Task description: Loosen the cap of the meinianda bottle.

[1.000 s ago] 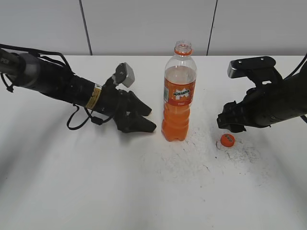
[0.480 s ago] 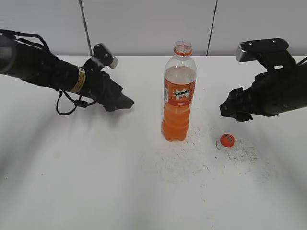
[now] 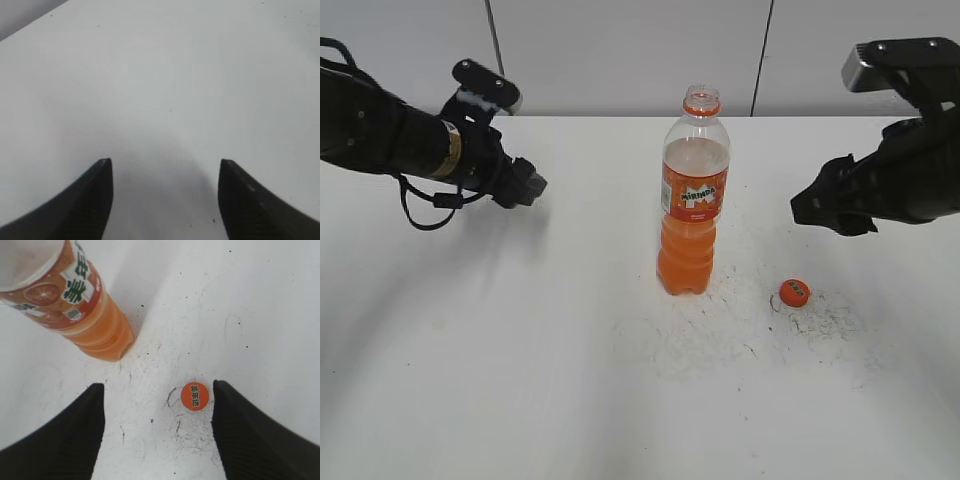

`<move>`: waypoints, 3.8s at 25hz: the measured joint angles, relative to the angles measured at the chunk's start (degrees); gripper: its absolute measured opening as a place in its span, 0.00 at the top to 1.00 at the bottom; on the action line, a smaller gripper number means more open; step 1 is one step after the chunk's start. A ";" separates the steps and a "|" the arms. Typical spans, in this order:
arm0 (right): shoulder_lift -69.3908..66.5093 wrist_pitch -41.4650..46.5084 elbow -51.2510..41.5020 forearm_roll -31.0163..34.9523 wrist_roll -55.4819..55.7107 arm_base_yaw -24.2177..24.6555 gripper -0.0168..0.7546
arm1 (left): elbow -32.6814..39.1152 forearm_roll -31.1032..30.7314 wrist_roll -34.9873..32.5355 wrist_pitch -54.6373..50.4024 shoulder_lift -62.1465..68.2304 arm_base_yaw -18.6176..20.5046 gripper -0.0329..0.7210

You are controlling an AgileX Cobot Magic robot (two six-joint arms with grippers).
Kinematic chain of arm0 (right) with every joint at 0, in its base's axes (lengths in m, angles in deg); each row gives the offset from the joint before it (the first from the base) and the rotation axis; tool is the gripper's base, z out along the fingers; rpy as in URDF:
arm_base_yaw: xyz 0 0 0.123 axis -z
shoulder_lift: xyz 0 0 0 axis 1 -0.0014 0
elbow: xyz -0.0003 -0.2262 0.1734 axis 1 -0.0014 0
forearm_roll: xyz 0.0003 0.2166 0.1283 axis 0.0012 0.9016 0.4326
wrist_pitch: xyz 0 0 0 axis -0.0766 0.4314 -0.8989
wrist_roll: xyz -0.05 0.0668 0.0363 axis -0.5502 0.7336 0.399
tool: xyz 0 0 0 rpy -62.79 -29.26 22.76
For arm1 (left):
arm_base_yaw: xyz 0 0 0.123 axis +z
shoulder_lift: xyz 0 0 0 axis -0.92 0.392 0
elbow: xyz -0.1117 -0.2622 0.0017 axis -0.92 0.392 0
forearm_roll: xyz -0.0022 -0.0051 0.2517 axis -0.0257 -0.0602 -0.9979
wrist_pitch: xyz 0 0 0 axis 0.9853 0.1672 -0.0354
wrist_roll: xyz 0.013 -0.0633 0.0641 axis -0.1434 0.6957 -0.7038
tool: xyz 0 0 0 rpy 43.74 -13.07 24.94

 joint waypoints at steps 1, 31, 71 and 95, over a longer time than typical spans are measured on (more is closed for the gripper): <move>0.95 0.84 0.00 0.00 0.00 0.00 0.34 | 1.28 0.00 0.19 -1.38 -1.14 -0.66 0.28; 29.73 34.08 -0.04 -10.01 9.19 0.00 0.34 | 6.76 69.80 -41.40 -57.22 -38.34 -15.72 0.31; 75.04 43.42 -18.63 -27.04 17.82 0.00 0.34 | 37.18 96.15 -72.95 -71.16 -107.52 -15.72 0.31; 79.63 43.17 -18.63 -27.08 17.92 12.22 0.34 | 37.18 96.16 -73.00 -71.03 -116.29 12.47 0.31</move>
